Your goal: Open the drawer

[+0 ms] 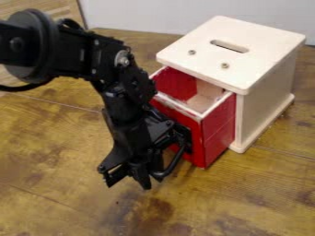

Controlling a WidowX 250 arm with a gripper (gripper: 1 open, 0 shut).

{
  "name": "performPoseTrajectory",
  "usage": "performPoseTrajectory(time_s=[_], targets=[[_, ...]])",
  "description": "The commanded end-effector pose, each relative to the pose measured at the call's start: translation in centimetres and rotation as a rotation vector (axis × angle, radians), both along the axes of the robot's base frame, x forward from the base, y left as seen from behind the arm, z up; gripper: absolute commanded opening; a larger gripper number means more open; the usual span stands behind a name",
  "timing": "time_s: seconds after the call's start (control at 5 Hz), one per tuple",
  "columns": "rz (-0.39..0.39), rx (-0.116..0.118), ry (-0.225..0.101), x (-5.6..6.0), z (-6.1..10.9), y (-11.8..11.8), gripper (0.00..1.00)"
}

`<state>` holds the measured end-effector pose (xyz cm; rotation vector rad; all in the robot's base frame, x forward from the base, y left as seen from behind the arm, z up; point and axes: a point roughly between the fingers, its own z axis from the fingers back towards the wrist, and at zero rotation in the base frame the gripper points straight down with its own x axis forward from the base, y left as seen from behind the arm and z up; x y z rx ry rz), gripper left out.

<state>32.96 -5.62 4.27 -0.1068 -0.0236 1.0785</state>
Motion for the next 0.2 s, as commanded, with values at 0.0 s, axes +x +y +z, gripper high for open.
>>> performPoseTrajectory(time_s=[0.0], targets=[[-0.041, -0.002, -0.064, 0.57, 2.09, 0.64, 0.00]])
